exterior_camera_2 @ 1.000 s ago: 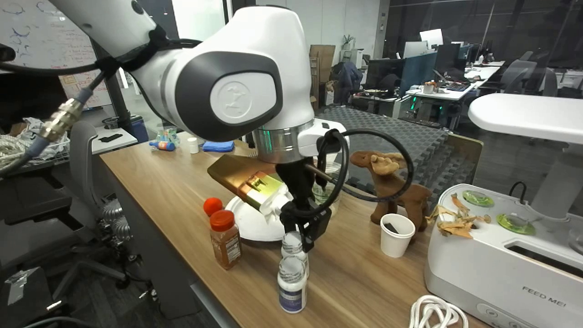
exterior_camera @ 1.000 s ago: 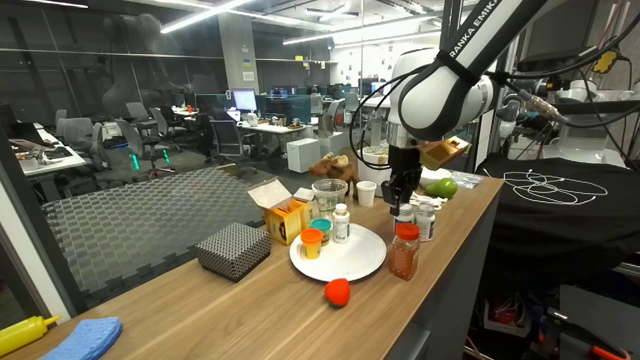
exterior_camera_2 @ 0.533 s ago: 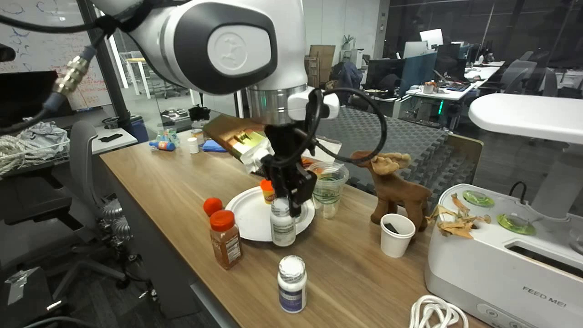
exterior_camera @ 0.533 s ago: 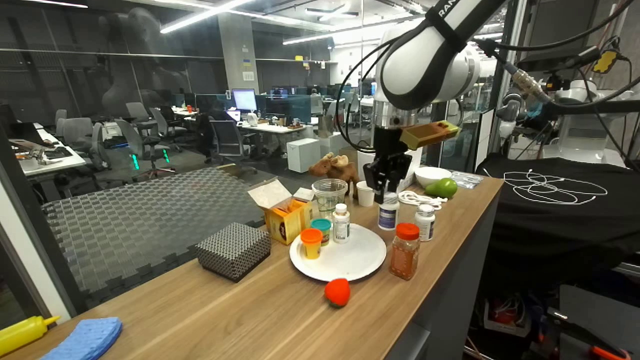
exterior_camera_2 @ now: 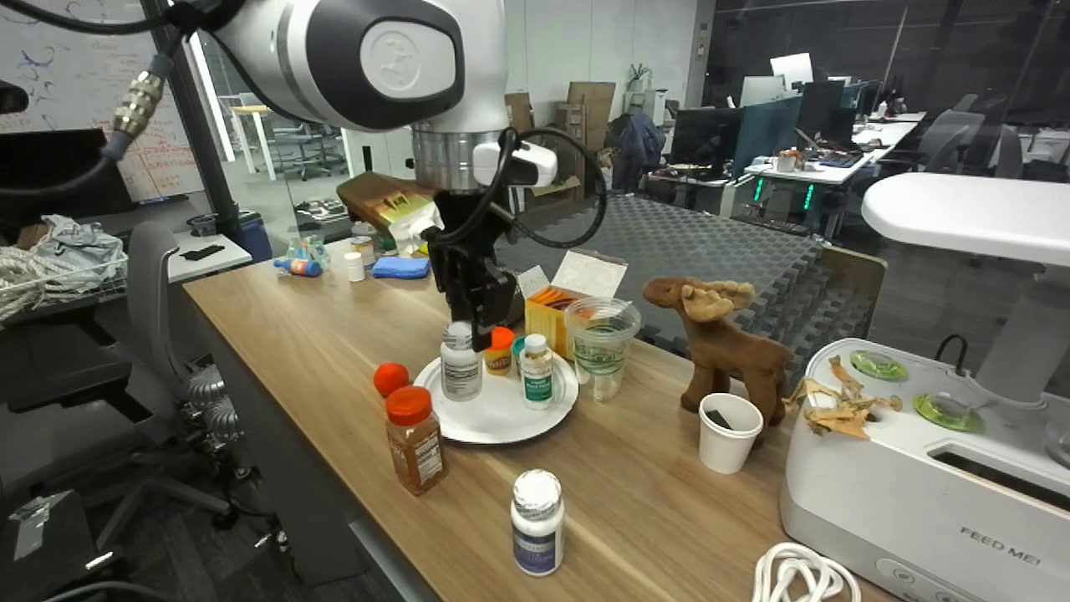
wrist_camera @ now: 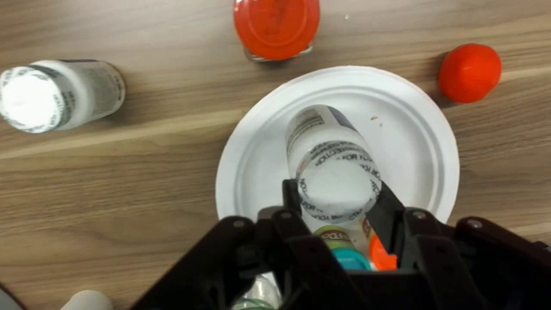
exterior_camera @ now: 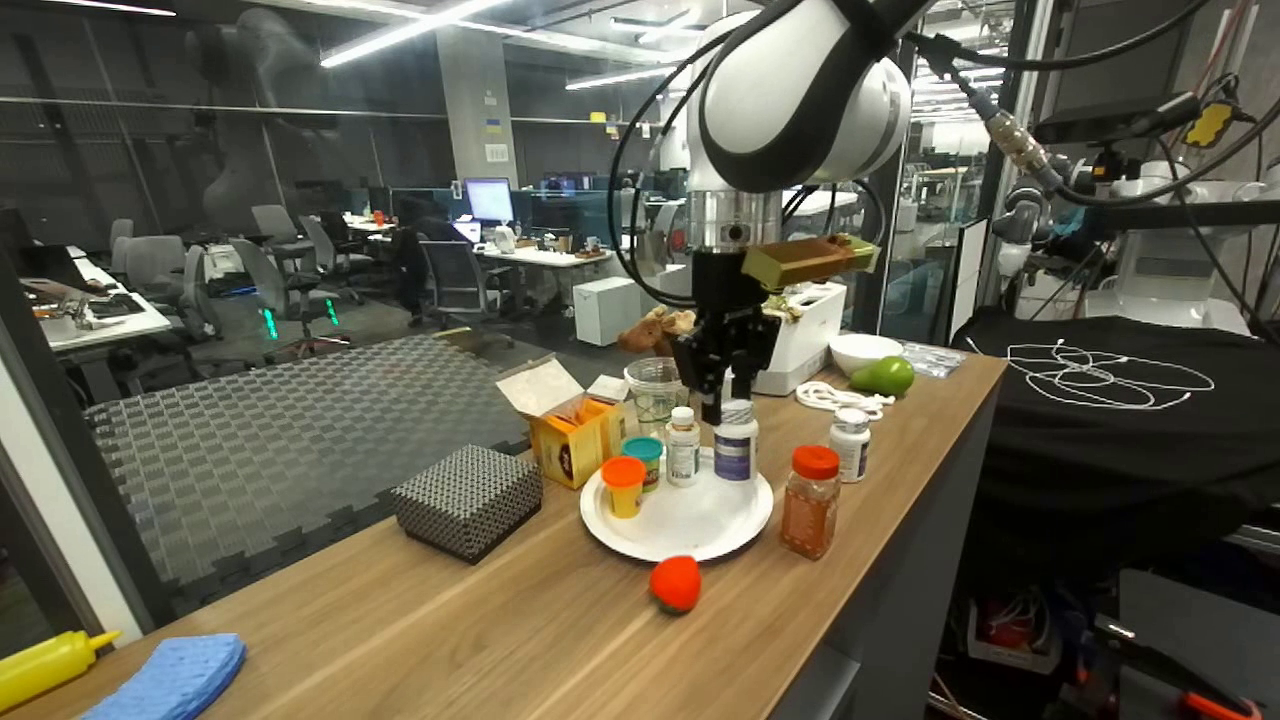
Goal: Pick up all the objects surrounding the white plate and arrange them on the plate
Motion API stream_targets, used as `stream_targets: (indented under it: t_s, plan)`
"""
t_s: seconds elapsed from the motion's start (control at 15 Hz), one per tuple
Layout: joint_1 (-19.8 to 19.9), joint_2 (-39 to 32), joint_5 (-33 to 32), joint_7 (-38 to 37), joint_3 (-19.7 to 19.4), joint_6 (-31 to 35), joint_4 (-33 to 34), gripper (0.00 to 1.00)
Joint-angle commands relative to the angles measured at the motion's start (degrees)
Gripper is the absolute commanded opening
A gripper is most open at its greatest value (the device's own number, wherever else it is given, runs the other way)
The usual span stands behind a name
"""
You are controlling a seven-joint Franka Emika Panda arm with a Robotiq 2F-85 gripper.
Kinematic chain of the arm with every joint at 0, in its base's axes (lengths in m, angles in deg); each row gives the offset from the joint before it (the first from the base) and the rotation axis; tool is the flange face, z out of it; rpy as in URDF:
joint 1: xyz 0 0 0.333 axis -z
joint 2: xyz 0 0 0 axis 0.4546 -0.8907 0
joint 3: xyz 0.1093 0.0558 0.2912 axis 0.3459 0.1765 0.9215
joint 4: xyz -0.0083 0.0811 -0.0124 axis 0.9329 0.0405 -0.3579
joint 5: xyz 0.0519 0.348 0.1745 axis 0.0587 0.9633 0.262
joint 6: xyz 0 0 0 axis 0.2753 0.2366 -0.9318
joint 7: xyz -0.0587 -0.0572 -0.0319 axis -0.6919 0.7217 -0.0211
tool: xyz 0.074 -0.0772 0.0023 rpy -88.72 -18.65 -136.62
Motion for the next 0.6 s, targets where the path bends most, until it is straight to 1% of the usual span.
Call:
stream_targets:
  t_s: [0.0, 0.33, 0.53]
  plan:
    - [-1.62, -3.59, 1.02, -2.09, 0.90, 0.68, 3.44, 0.18]
    - [-3.79, -9.21, 0.73, -4.85, 1.27, 4.87, 7.33, 0.18]
    - [-4.79, -11.93, 0.81, -5.66, 1.42, 5.54, 9.89, 0.18]
